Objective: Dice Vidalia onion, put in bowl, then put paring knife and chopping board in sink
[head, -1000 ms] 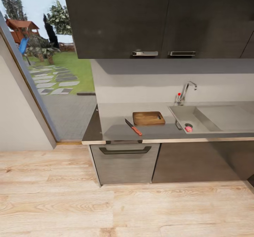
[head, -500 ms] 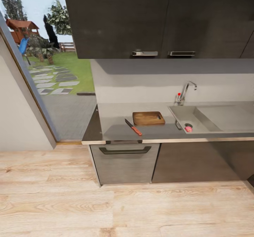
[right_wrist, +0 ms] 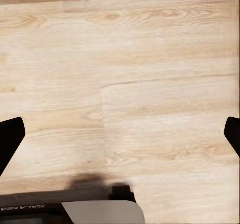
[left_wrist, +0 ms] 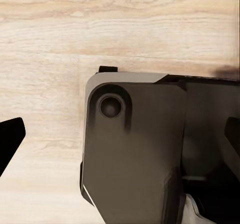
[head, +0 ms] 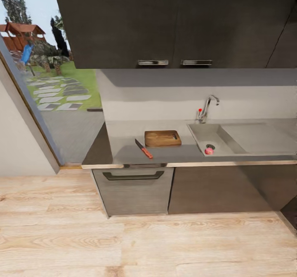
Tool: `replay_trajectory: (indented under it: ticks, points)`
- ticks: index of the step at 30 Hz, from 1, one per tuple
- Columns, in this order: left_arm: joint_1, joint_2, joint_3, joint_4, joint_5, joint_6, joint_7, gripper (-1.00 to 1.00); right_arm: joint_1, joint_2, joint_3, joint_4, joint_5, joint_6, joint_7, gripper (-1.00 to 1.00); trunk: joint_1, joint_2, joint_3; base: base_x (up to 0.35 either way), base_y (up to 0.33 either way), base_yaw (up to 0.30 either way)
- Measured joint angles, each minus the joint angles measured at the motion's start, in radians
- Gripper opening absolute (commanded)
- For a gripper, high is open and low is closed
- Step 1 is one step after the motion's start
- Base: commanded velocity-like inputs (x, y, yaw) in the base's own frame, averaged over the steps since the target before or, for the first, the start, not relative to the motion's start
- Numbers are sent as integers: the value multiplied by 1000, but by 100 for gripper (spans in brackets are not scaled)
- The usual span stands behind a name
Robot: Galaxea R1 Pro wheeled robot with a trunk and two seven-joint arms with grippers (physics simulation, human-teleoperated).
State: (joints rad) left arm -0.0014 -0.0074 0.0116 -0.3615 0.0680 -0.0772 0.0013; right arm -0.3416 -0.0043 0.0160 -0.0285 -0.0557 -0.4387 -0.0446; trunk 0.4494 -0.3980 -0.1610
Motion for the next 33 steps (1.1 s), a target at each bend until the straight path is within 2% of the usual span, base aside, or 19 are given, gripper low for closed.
replay_trajectory:
  ticks: [12, 18, 23, 26, 28, 30, 33]
  points:
    - [0, 1, 0, 0, 0, 0, 0, 100, -1, 0, -1, -2, 0, 0, 0, 100, 0, 0, 0, 0, -302, 0]
    - [0, 1, 0, 0, 0, 0, 0, 100, -1, -2, -7, -40, 0, 6, -7, 100, 0, 0, 0, 0, -89, 0]
    - [0, 2, 0, -1, 0, -1, 0, 100, 0, -6, -7, -172, 2, 31, -20, 100, 0, 0, 0, 0, -14, 0]
    - [0, 2, 0, -1, 0, -1, 0, 100, -1, -9, -7, -280, 2, 94, -33, 100, 0, 0, 0, 0, -3, 0]
    - [0, 2, 0, -1, 0, -1, -1, 100, -1, -11, -7, -379, 3, 170, -43, 100, 0, 0, 0, 0, -1, 0]
    - [0, 2, 0, -1, 0, -1, -1, 100, -1, -12, -8, -533, 3, 310, -56, 100, 0, 0, 0, 0, 0, 0]
    - [0, 2, 0, -1, 0, -1, 0, 100, -1, -12, -6, -695, 3, 424, -69, 100, 0, 0, 0, 0, 0, 0]
